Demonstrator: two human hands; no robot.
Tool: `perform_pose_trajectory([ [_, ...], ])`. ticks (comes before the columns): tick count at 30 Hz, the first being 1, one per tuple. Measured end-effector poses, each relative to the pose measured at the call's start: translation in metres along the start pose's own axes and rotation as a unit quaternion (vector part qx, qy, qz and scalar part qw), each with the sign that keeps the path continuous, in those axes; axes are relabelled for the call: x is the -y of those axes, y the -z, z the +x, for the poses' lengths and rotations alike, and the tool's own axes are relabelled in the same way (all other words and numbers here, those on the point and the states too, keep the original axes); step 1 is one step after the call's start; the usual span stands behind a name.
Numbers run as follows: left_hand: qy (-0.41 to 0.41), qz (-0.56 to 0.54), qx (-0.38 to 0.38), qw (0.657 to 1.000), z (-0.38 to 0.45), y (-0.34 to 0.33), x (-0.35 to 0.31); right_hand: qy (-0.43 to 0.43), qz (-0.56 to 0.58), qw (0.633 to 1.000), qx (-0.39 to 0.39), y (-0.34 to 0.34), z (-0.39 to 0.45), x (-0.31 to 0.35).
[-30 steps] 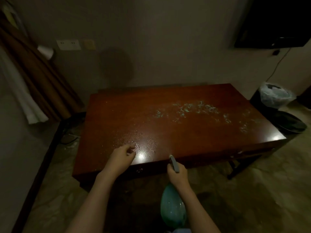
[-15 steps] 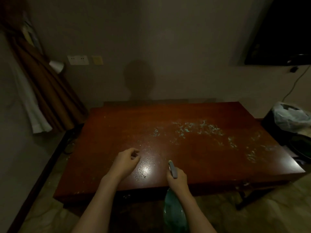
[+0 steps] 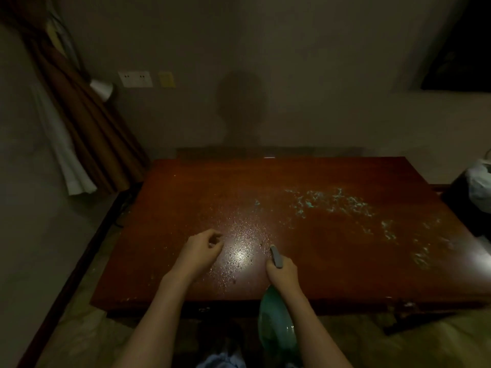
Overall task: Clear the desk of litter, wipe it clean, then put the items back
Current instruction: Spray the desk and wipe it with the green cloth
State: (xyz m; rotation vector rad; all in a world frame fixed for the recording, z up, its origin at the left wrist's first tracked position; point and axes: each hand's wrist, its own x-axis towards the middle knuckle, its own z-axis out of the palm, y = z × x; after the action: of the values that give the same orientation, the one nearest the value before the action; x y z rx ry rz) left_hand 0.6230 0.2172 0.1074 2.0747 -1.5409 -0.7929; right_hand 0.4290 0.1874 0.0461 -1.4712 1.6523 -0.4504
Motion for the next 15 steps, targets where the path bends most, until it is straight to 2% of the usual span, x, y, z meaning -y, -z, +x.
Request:
perform_pose_trajectory([
  [6,0.005,-0.007,0.019,1.0,0.042,0.003,0.001,0.002,-0.018,1.0,0.008,0.005,0.037,0.018],
  [11,-0.008,-0.025,0.023,0.999,0.09,0.011,-0.004,-0.01,0.018,1.0,-0.015,0.005,0.07,0.04],
  [15,-0.01,-0.028,0.021,0.999,0.127,0.023,0.0,-0.014,-0.027,0.999,0.025,0.002,0.101,0.064],
])
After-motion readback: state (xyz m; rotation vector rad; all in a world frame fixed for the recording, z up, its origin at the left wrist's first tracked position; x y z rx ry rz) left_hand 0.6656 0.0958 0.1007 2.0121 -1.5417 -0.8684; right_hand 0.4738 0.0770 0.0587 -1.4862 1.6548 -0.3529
